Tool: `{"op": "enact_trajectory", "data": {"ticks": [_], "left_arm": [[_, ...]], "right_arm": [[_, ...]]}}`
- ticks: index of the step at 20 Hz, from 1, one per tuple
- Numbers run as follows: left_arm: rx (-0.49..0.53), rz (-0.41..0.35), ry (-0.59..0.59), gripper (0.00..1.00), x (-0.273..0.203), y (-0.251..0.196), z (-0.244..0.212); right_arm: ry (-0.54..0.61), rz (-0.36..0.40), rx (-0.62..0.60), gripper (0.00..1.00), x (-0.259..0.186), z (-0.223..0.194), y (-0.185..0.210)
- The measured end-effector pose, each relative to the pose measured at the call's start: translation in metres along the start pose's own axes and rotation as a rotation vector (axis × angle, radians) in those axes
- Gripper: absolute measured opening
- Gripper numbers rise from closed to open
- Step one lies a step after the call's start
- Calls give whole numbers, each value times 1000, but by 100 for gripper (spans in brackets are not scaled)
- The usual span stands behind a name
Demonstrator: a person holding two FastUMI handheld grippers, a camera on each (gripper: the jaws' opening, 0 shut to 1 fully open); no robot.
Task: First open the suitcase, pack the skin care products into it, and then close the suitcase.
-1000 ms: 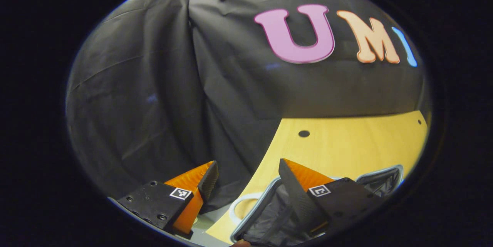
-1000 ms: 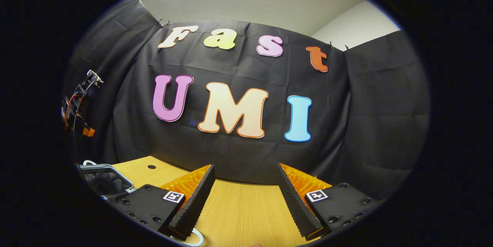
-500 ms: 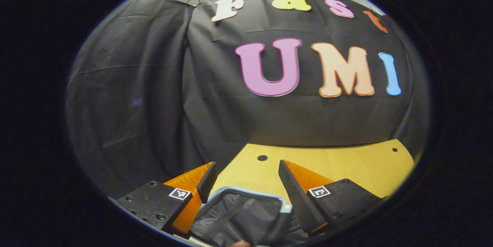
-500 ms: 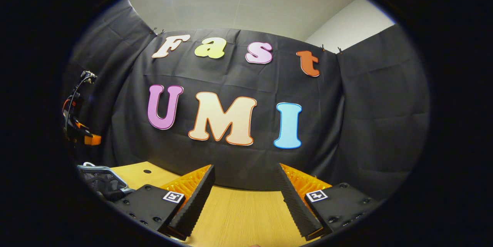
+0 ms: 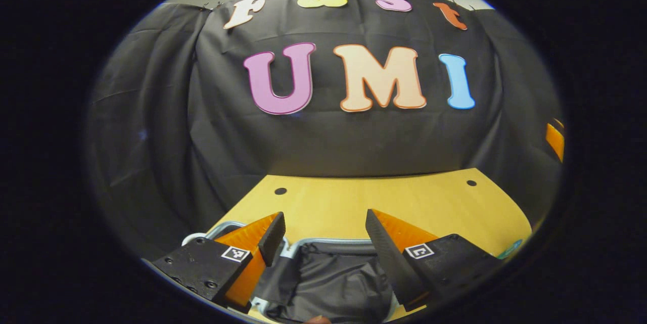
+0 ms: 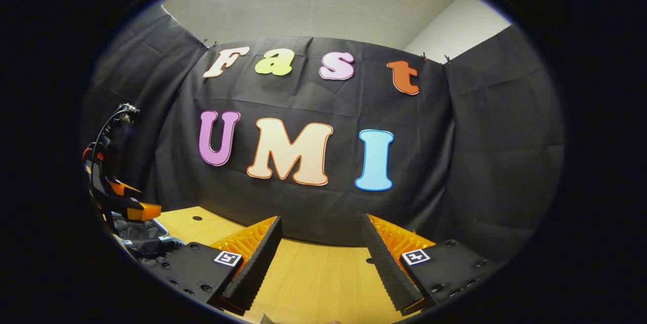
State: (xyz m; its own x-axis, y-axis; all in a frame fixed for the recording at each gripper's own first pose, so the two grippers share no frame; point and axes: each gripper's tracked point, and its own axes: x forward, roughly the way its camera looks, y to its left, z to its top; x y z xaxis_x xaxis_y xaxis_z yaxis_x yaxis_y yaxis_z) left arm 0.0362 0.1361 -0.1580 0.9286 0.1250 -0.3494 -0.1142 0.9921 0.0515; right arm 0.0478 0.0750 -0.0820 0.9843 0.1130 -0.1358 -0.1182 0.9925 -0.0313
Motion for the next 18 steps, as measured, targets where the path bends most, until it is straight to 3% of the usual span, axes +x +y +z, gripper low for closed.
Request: {"op": "enact_trajectory", "data": {"ticks": [5,18], "left_arm": [[-41,-115,53,95,-18,-73,-24],[-80,-294,231,96,-59,-228,-113]], "right_arm": [[5,27,0,98,-10,-7,-18],[47,47,-3,100,-43,-38,-76]]}}
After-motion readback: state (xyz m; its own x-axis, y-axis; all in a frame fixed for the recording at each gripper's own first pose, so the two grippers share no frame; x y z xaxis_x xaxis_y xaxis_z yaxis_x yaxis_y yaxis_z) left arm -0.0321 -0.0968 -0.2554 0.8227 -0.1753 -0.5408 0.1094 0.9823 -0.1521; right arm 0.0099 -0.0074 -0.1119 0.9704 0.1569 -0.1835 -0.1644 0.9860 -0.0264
